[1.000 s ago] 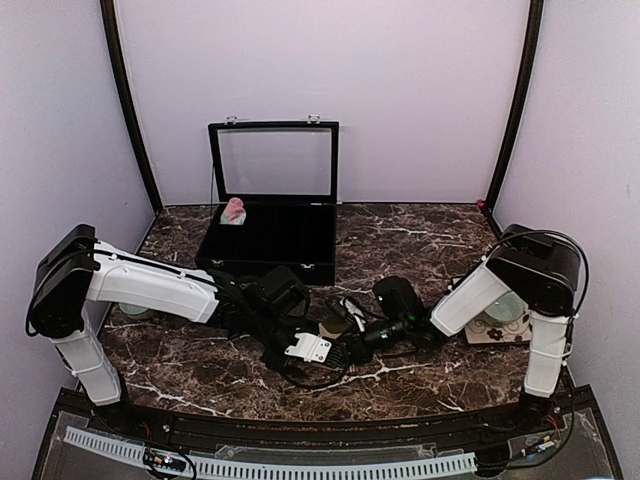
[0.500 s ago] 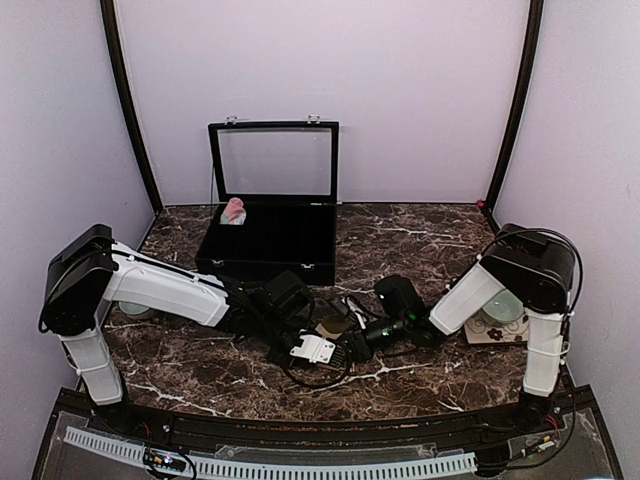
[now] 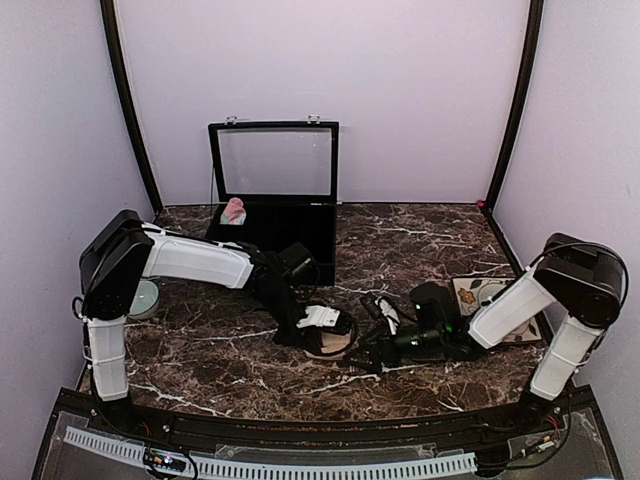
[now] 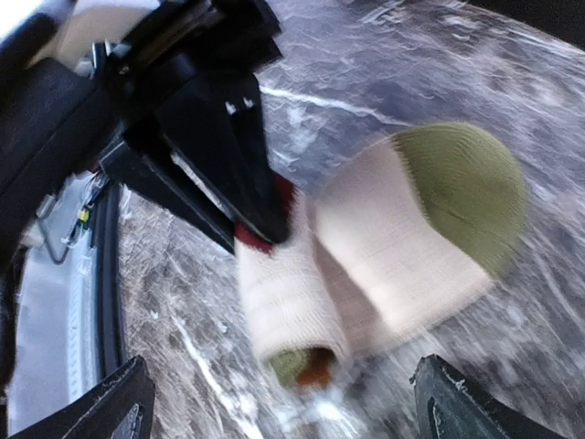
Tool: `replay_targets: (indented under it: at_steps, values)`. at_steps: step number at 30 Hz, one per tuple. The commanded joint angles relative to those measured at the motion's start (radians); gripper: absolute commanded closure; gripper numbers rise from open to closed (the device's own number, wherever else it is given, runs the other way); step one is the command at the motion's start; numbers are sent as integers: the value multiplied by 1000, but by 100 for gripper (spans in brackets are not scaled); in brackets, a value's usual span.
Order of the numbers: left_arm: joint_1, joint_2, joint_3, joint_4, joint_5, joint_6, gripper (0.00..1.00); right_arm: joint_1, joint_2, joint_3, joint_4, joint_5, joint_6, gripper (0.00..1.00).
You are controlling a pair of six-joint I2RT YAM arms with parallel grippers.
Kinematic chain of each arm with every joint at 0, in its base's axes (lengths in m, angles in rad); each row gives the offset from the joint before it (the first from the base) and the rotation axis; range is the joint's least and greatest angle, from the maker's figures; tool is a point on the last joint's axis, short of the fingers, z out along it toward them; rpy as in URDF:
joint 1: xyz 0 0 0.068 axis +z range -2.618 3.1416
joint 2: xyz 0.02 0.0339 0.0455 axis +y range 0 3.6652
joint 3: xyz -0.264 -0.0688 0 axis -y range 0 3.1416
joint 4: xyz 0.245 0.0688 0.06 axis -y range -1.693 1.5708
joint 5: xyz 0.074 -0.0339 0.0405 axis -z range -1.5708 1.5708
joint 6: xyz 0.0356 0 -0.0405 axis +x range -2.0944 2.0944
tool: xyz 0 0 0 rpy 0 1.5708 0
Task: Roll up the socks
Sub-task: Roll the sock at the center of the board.
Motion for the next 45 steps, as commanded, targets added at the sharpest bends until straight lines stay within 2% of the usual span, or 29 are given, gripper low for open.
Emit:
replay_targets:
  at_steps: [1,4,7,12,13,15,17,19,24,27,28,29,31,32,34,37,43,45]
  values:
    - [5,96,35,-286,50,-24,100,7,-136,-101,-100,272,-34,1]
    - [5,126,80,-341,80,-33,100,68,-358,-184,-78,509,-103,1]
    - [1,169,128,-392,100,-44,99,86,-532,-201,-129,645,-133,1]
    - [-4,267,230,-460,93,-102,98,74,-661,-255,-110,867,20,1]
    - [-4,283,244,-466,101,-116,98,72,-686,-272,-98,878,24,1]
    - [-3,308,261,-477,109,-138,98,68,-731,-301,-45,806,-43,1]
    - [-1,330,273,-488,128,-161,99,70,-767,-255,-168,805,-96,1]
    - [0,355,290,-507,160,-178,99,79,-789,-250,-206,783,-151,1]
    - [9,424,368,-570,193,-201,98,96,-702,-188,-350,771,-213,1]
    - [10,445,369,-557,154,-229,96,168,-692,-176,-346,785,-300,1]
    - [11,454,369,-558,156,-233,96,190,-690,-176,-341,780,-328,4]
    - [13,455,366,-557,160,-237,96,209,-680,-167,-351,779,-352,11]
    - [14,457,363,-548,152,-246,96,247,-651,-146,-381,830,-379,33]
    - [14,461,364,-550,154,-248,96,270,-643,-148,-378,848,-391,38]
    - [14,467,372,-556,161,-252,95,311,-635,-168,-328,866,-404,38]
    - [14,480,380,-562,161,-246,94,378,-598,-175,-275,853,-473,31]
    - [18,502,391,-580,180,-241,94,400,-426,-100,-247,670,-531,30]
    - [22,504,391,-583,194,-243,94,400,-369,-66,-240,630,-564,33]
